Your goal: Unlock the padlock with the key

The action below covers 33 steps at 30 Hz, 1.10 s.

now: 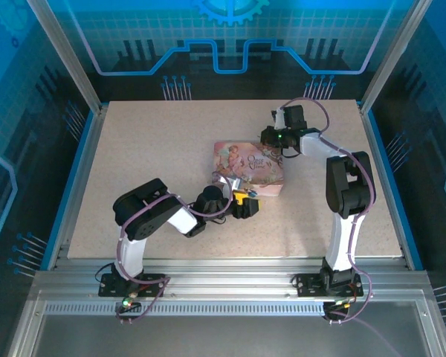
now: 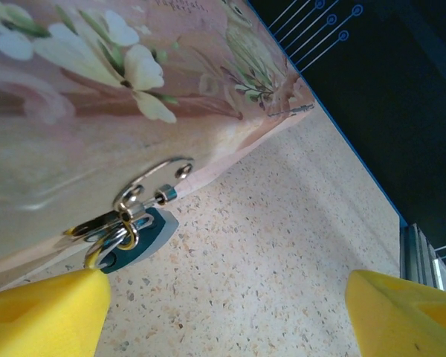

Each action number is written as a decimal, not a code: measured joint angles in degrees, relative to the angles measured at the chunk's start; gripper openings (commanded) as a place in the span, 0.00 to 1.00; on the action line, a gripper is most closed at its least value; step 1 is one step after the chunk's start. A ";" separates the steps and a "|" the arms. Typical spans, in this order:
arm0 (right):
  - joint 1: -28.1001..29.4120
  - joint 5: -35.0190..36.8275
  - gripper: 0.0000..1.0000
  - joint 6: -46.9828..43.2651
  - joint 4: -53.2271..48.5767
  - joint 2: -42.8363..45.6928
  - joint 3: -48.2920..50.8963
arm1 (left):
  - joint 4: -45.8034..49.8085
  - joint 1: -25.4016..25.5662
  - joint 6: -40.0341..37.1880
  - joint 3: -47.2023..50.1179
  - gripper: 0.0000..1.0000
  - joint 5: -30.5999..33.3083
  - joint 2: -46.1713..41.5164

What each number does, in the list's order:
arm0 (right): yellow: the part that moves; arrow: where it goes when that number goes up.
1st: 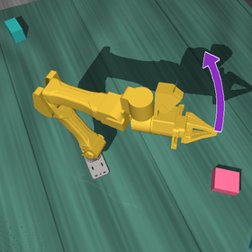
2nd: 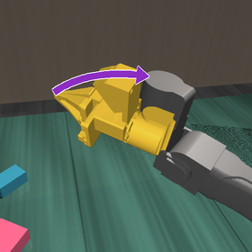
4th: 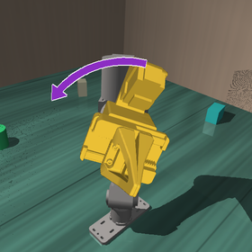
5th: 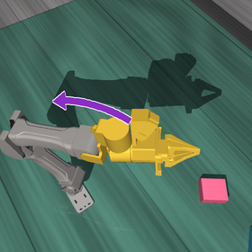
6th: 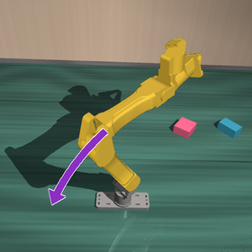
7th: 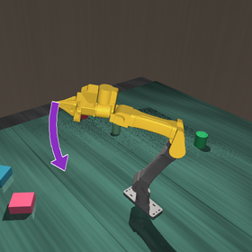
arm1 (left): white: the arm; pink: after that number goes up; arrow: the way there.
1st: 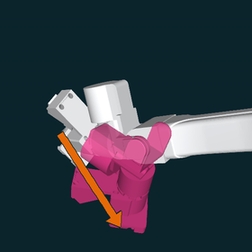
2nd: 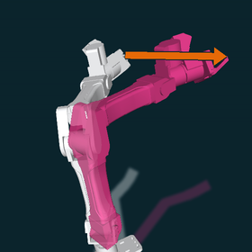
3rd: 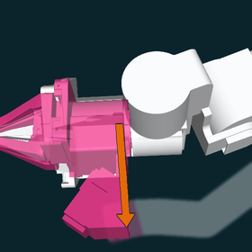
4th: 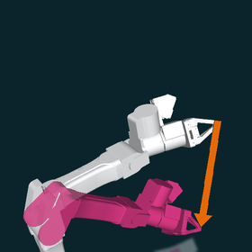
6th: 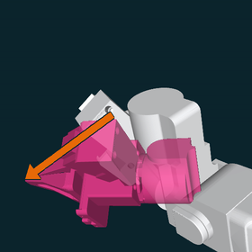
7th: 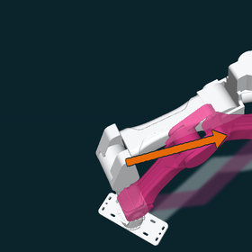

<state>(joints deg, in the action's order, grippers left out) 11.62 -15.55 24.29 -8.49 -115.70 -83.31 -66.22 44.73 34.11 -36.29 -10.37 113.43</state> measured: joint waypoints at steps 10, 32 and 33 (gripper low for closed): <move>0.02 0.07 0.00 -0.24 0.72 0.09 0.44 | 5.79 5.64 -3.50 -0.02 0.96 15.98 -1.97; 0.24 0.09 0.00 -0.39 3.23 0.63 2.01 | -0.44 3.56 -1.33 -2.16 0.71 5.70 -0.22; 0.24 0.11 0.00 -0.39 3.26 0.63 2.01 | -0.61 3.41 -0.98 -2.16 0.71 5.29 -0.17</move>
<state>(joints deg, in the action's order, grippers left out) 11.86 -15.44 23.90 -5.23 -115.07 -81.30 -66.83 48.14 33.12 -38.46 -5.08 113.25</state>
